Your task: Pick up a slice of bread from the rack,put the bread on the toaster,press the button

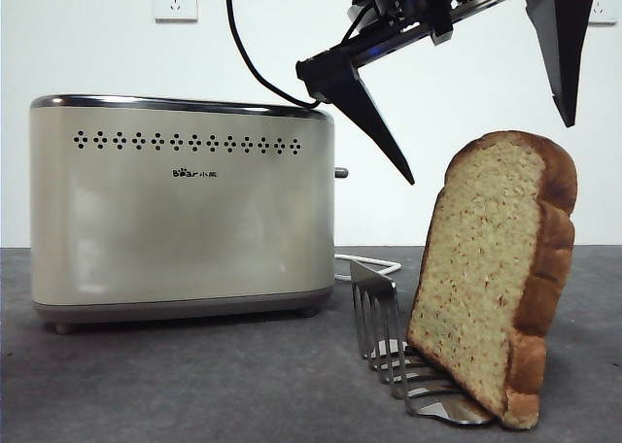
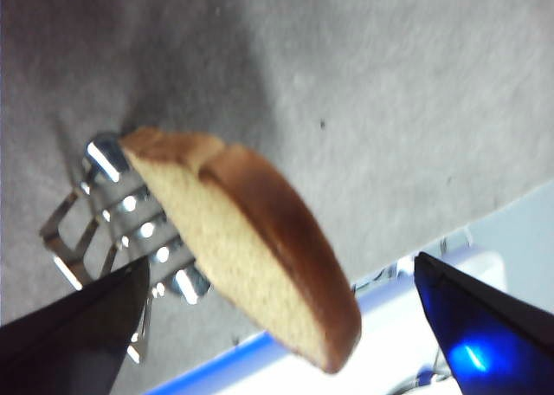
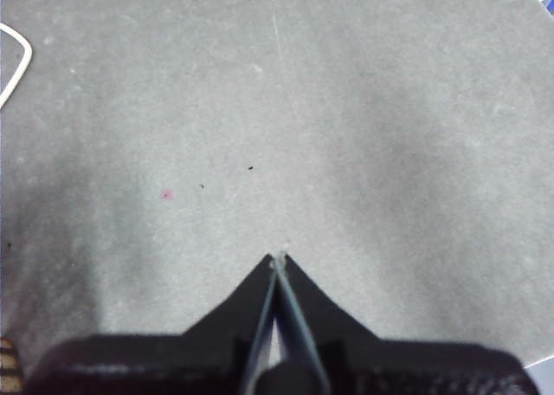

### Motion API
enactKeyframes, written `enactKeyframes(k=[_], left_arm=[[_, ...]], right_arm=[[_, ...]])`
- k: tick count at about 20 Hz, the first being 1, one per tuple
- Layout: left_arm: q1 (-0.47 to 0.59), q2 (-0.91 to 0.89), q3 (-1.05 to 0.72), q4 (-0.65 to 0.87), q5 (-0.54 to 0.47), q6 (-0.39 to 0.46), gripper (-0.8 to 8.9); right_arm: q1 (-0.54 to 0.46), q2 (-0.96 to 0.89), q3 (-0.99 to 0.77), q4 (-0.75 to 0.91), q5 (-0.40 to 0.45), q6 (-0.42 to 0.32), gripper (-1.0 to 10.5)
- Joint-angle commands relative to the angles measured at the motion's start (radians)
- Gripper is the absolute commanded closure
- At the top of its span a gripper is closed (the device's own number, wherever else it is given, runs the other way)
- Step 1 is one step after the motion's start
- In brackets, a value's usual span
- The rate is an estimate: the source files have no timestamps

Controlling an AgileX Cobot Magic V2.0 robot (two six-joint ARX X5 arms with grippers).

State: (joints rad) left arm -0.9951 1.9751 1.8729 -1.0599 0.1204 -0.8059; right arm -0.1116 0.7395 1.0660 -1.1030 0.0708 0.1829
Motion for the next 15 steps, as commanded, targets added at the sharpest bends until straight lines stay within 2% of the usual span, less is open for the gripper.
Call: enactKeyframes(k=[1, 4, 10, 11, 13, 15], left_arm=[[0.002, 0.007, -0.003, 0.003, -0.027, -0.028, 2.49], [0.006, 0.019, -0.003, -0.005, -0.062, -0.032, 2.49], [0.008, 0.056, -0.003, -0.054, -0.056, -0.055, 2.52], [0.008, 0.056, -0.003, -0.062, -0.051, -0.055, 2.71], [0.014, 0.056, -0.003, -0.09, -0.025, -0.056, 4.33], [0.023, 0.056, -0.003, -0.119, 0.005, -0.055, 4.53]], right_arm=[[0.0, -0.002, 0.003, 0.002, 0.001, -0.005, 9.5], [0.0, -0.002, 0.003, 0.003, 0.001, -0.005, 9.5], [0.0, -0.002, 0.003, 0.0, 0.001, -0.005, 9.5], [0.0, -0.002, 0.003, -0.002, 0.001, -0.005, 9.5], [0.0, -0.002, 0.003, -0.003, 0.001, -0.005, 9.5], [0.0, -0.002, 0.003, -0.005, 0.001, -0.005, 9.5]])
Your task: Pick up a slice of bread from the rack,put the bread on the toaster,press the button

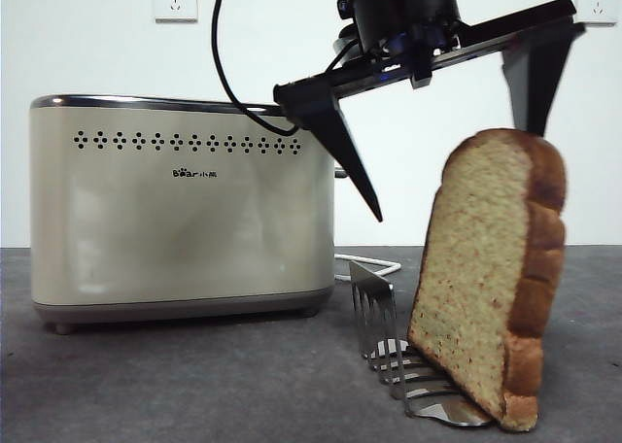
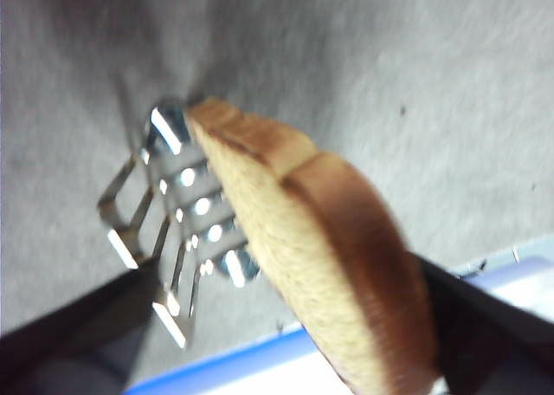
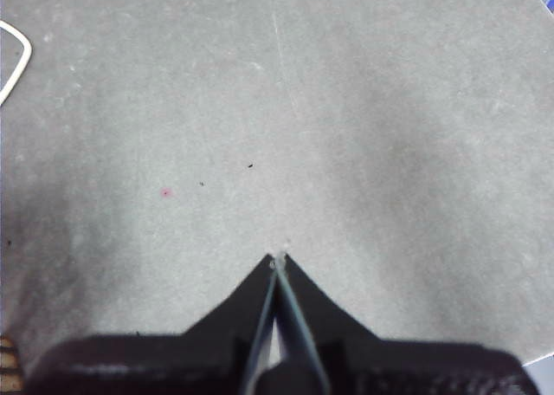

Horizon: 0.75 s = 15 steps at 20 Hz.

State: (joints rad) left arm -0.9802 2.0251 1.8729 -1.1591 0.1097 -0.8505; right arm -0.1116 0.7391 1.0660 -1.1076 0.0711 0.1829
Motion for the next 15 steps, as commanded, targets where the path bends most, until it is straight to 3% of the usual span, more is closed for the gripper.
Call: enactKeyframes(k=[1, 8, 12, 15], left_arm=[[0.01, 0.006, -0.003, -0.032, 0.029, -0.006, 4.54], [0.01, 0.002, 0.018, -0.087, 0.032, 0.017, 4.77], [0.013, 0.002, 0.074, -0.117, 0.03, 0.053, 7.47], [0.018, 0.002, 0.105, -0.119, 0.026, 0.071, 7.96]], right_arm=[[0.0, -0.002, 0.003, -0.001, 0.0, -0.005, 9.5], [0.0, -0.002, 0.003, -0.001, 0.0, -0.005, 9.5], [0.0, -0.002, 0.003, -0.001, 0.0, -0.005, 9.5], [0.0, -0.002, 0.003, -0.002, 0.0, -0.005, 9.5]])
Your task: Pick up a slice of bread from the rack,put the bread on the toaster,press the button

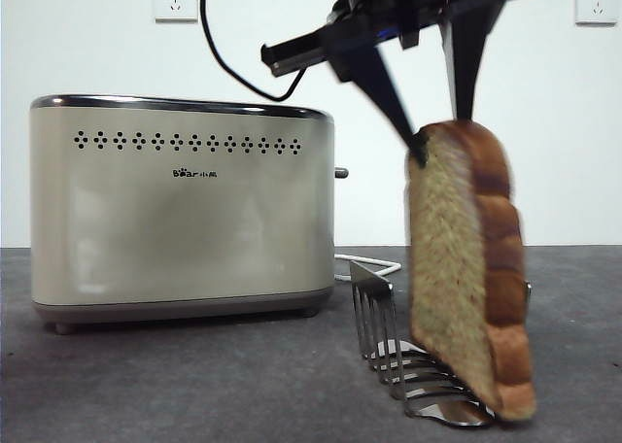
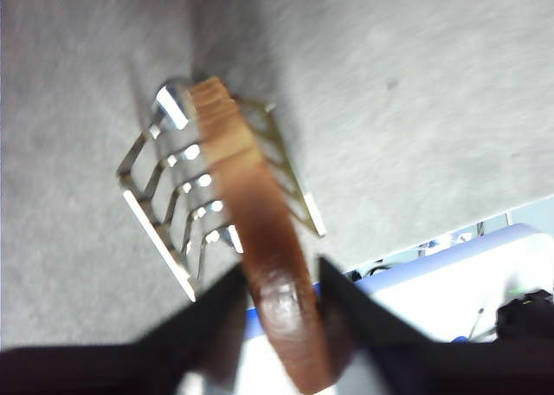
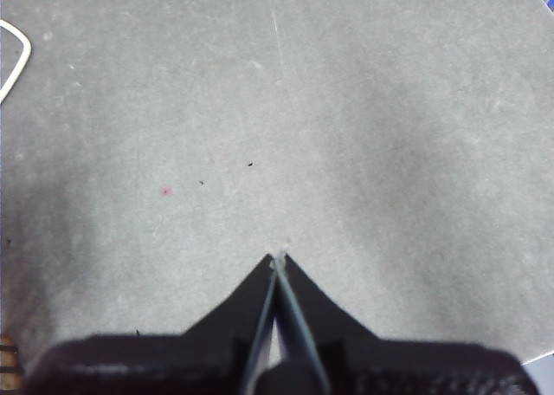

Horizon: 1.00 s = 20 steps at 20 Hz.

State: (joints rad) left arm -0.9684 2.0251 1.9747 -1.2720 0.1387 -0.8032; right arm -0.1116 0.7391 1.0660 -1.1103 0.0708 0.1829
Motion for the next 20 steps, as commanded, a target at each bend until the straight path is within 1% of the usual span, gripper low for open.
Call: enactKeyframes(k=[1, 4, 5, 8, 9, 10, 15, 17, 20], left_arm=[[0.007, 0.002, 0.004, -0.007, -0.001, 0.023, 7.96], [0.006, 0.002, 0.004, -0.022, -0.002, 0.056, 7.96], [0.006, 0.002, 0.004, -0.023, -0.009, 0.058, 8.17], [0.013, -0.002, 0.005, -0.042, -0.008, 0.09, 8.22], [0.02, -0.009, 0.005, -0.045, -0.006, 0.12, 8.22], [0.021, -0.021, 0.005, -0.045, -0.008, 0.131, 8.22], [0.021, -0.074, 0.006, -0.045, 0.002, 0.135, 8.22], [0.024, -0.105, 0.007, -0.04, 0.034, 0.14, 8.22], [0.038, -0.154, 0.053, -0.044, 0.058, 0.216, 8.22]], right_arm=[[0.0, -0.002, 0.003, 0.002, 0.001, -0.005, 9.5], [0.0, -0.002, 0.003, 0.002, 0.001, -0.005, 9.5], [0.0, -0.001, 0.003, 0.002, 0.001, -0.005, 9.5], [0.0, -0.002, 0.003, 0.0, 0.001, -0.006, 9.5], [0.0, -0.001, 0.003, -0.002, 0.001, -0.006, 9.5], [0.0, -0.001, 0.003, -0.003, 0.001, -0.006, 9.5], [0.0, 0.005, 0.003, -0.008, 0.0, -0.005, 9.5], [0.0, 0.011, 0.003, -0.015, 0.001, -0.005, 9.5], [0.0, 0.018, 0.003, -0.018, 0.0, -0.005, 9.5]])
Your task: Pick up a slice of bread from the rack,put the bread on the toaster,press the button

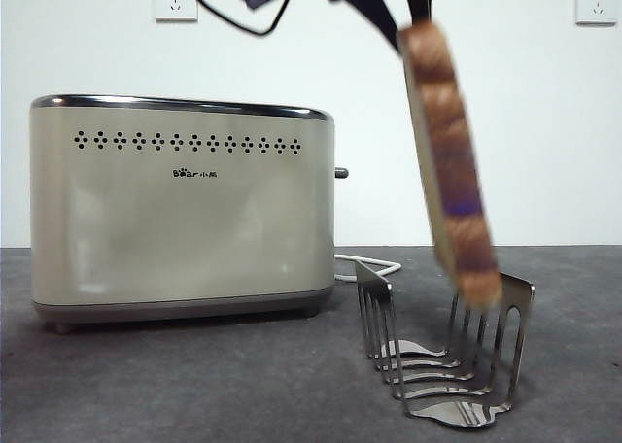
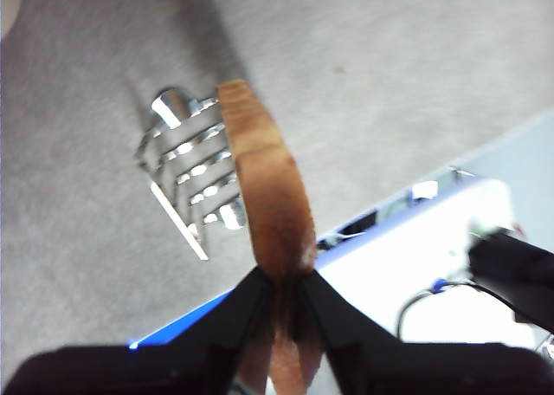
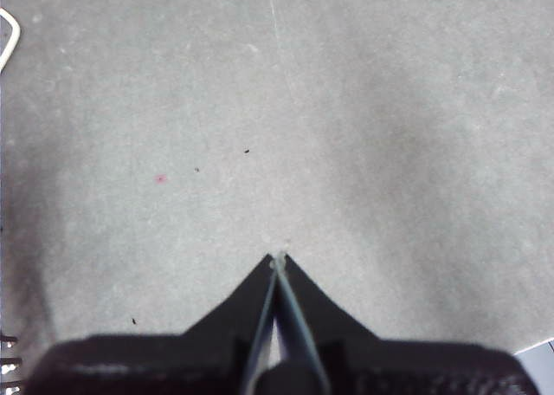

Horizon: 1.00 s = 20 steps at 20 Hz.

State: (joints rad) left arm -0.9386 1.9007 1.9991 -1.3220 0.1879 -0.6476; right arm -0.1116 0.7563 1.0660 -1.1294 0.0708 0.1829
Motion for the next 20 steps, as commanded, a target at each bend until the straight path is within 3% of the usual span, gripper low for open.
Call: enactKeyframes(k=[1, 5, 8, 10, 15, 20], left_arm=[[0.014, -0.053, 0.048, 0.006, 0.031, 0.097, 8.22], [0.047, -0.142, 0.147, 0.005, 0.122, 0.418, 8.19], [0.076, -0.22, 0.204, 0.005, 0.141, 0.583, 8.17], [0.102, -0.279, 0.22, 0.005, 0.093, 0.686, 8.16], [0.198, -0.397, 0.221, 0.003, -0.186, 0.954, 8.23], [0.3, -0.417, 0.221, 0.003, -0.237, 1.193, 8.25]], right_arm=[[0.0, 0.0, 0.003, 0.001, 0.0, -0.005, 9.5], [0.0, 0.0, 0.003, -0.005, 0.0, -0.005, 9.5], [0.0, 0.0, 0.003, -0.019, 0.0, -0.005, 9.5], [0.0, 0.0, 0.003, -0.03, 0.0, -0.005, 9.5], [0.0, 0.0, 0.003, -0.053, 0.0, -0.005, 9.5], [0.0, 0.0, 0.003, -0.053, 0.0, -0.005, 9.5]])
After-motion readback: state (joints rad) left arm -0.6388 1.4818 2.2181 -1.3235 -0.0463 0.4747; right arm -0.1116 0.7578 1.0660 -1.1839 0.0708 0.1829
